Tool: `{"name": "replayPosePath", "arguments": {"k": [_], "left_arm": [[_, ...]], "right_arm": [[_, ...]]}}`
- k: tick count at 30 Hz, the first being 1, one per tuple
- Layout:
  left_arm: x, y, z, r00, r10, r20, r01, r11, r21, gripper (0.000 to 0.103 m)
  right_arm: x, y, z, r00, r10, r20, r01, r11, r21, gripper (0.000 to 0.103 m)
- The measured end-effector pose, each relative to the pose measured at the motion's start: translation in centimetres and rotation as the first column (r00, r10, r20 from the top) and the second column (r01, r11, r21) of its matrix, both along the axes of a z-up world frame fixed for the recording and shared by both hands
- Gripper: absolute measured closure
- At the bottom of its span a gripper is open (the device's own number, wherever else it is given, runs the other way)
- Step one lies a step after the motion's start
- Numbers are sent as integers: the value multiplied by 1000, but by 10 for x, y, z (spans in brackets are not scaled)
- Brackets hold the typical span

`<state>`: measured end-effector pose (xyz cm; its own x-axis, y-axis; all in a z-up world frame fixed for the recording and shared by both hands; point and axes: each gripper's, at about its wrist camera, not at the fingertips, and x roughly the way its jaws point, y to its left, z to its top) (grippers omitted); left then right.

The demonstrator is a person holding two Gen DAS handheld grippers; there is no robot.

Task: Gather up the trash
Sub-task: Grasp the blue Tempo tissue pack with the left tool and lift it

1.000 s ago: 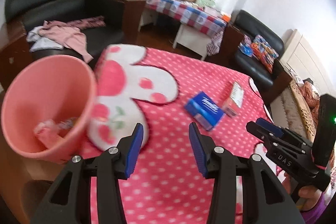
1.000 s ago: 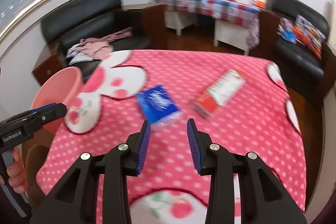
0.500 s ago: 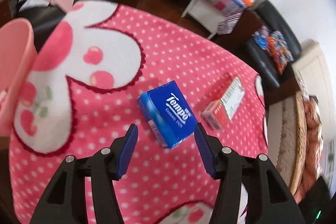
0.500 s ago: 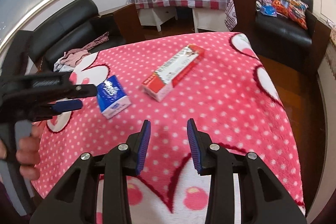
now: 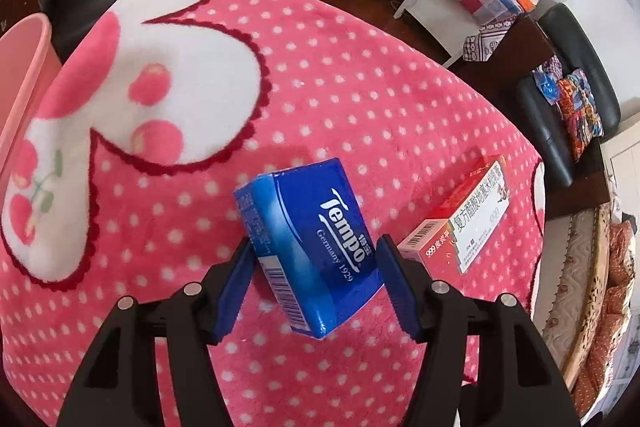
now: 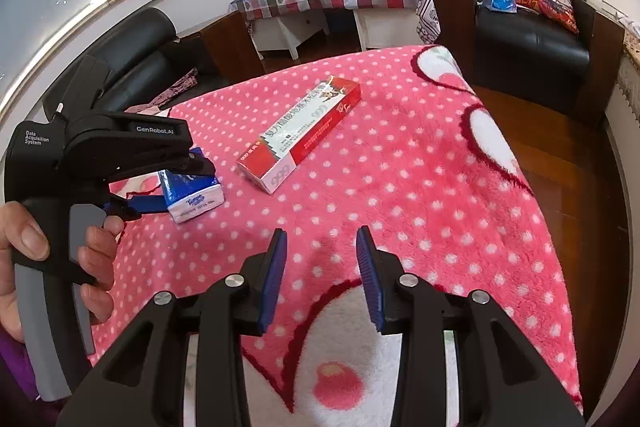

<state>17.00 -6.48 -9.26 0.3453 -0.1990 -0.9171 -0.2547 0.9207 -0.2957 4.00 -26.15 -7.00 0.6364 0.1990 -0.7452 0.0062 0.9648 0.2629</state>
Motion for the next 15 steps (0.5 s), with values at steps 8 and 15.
{"name": "replayPosePath", "arguments": {"k": [8,15], "left_arm": [[-16,15,2,998,-46,49,48,998,-50,54],[-47,40,18,982,-121,143,126,991,-31,56]], "right_arm": [[14,10,3,1000,11,3,-11,1000,12,67],[46,34,5,1000,-14,-14,15,998,58,61]]}}
